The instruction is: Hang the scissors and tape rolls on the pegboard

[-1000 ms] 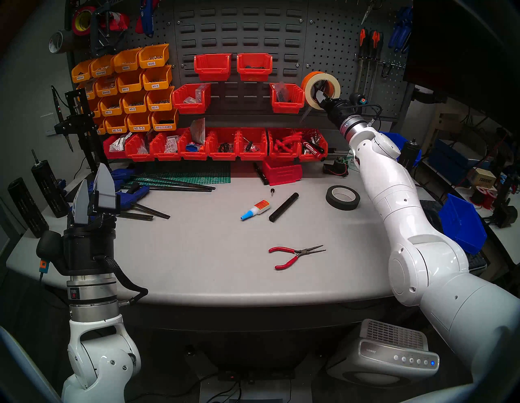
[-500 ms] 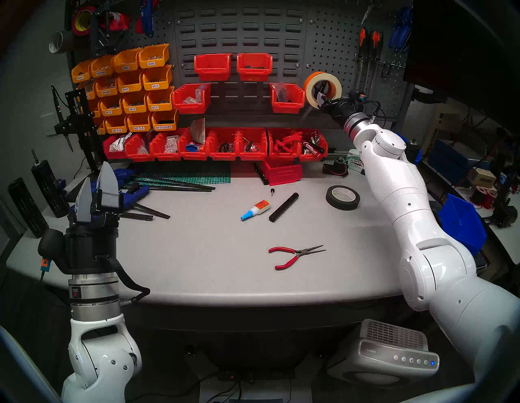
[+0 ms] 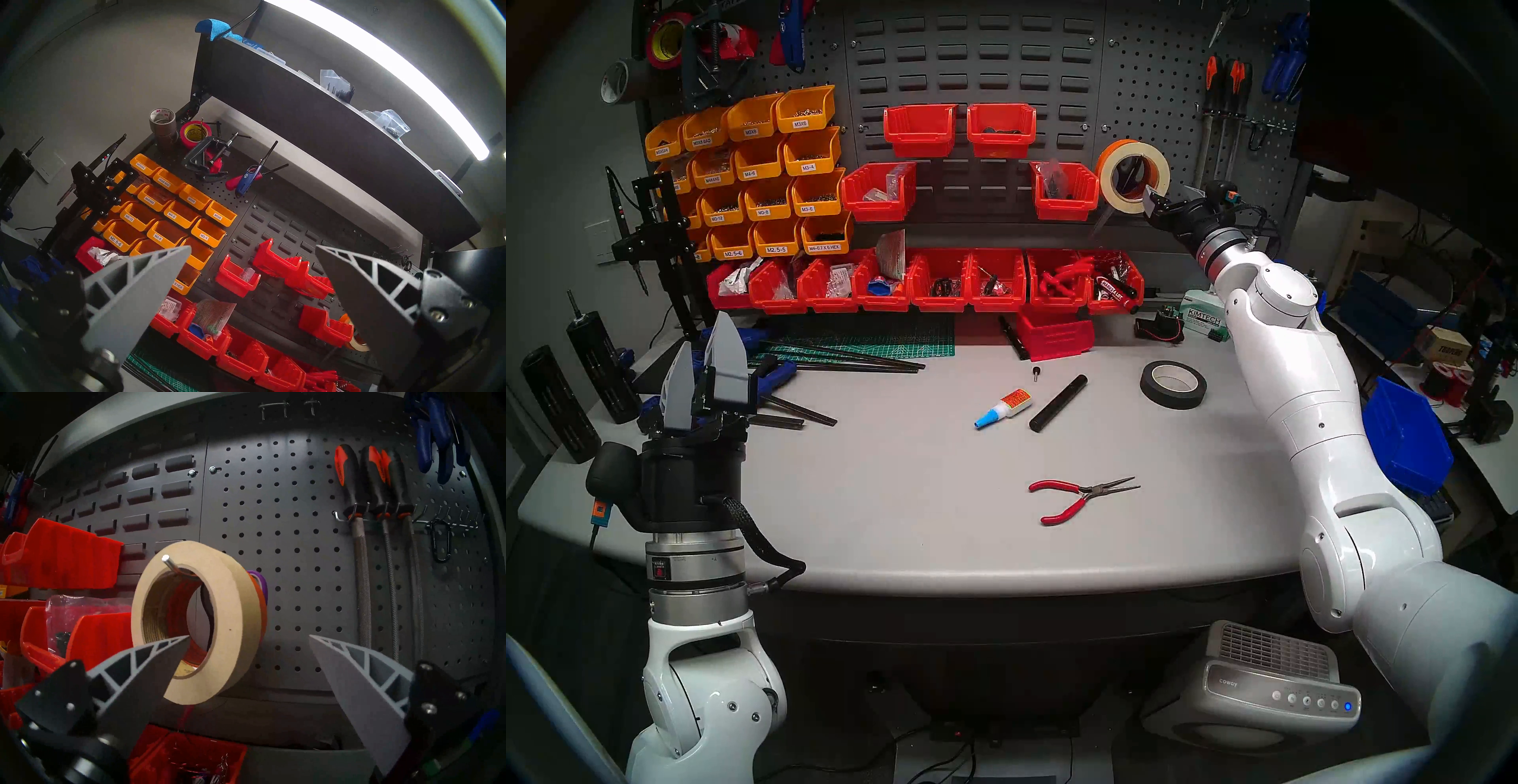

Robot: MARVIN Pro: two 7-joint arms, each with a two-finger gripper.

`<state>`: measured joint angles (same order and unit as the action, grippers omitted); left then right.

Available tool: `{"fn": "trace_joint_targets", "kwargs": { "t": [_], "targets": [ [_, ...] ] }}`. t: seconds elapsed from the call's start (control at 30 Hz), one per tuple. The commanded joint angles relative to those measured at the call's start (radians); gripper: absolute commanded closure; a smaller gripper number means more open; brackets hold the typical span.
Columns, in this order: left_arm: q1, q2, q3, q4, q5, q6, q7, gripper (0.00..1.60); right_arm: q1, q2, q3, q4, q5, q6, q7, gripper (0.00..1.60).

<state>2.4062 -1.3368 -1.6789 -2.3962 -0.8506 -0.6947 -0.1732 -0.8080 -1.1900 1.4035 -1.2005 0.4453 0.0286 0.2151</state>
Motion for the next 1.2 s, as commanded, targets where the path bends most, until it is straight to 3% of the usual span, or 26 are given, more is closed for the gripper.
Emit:
{"fn": "trace_joint_targets", "kwargs": {
  "t": [0.0,0.37,0.4,0.5,0.53,0.63,0.77,1.17],
  "targets": [
    [-0.019,-0.006,0.005,-0.025,0.004,-0.002,0.007,0.00,-0.036,0.033,0.018,-0.109,0.006,-0.032,0.026,0.06],
    [-0.057,-0.011,0.038,-0.001,0.026,0.009,0.037,0.00,-0.123,0.058,0.035,-0.214,0.001,-0.097,0.075,0.00],
    [-0.060,-0.012,0.042,0.001,0.028,0.009,0.041,0.00,-0.151,0.067,0.042,-0.262,-0.001,-0.094,0.071,0.00],
    [-0.064,-0.011,0.048,0.005,0.031,0.012,0.045,0.00,-0.146,0.063,0.040,-0.235,0.000,-0.113,0.088,0.00],
    [-0.070,-0.012,0.055,0.007,0.034,0.012,0.050,0.00,-0.193,0.075,0.048,-0.312,0.001,-0.108,0.088,0.00],
    [-0.078,-0.014,0.060,0.007,0.038,0.012,0.055,0.00,-0.196,0.072,0.046,-0.294,0.003,-0.122,0.101,0.00],
    [-0.103,-0.011,0.067,0.004,0.046,0.016,0.063,0.00,-0.247,0.077,0.052,-0.353,0.009,-0.133,0.117,0.00],
    [-0.189,0.012,0.045,0.009,0.066,0.049,0.079,0.00,-0.383,0.066,0.037,-0.487,0.038,-0.156,0.161,0.00]
  ]
}}
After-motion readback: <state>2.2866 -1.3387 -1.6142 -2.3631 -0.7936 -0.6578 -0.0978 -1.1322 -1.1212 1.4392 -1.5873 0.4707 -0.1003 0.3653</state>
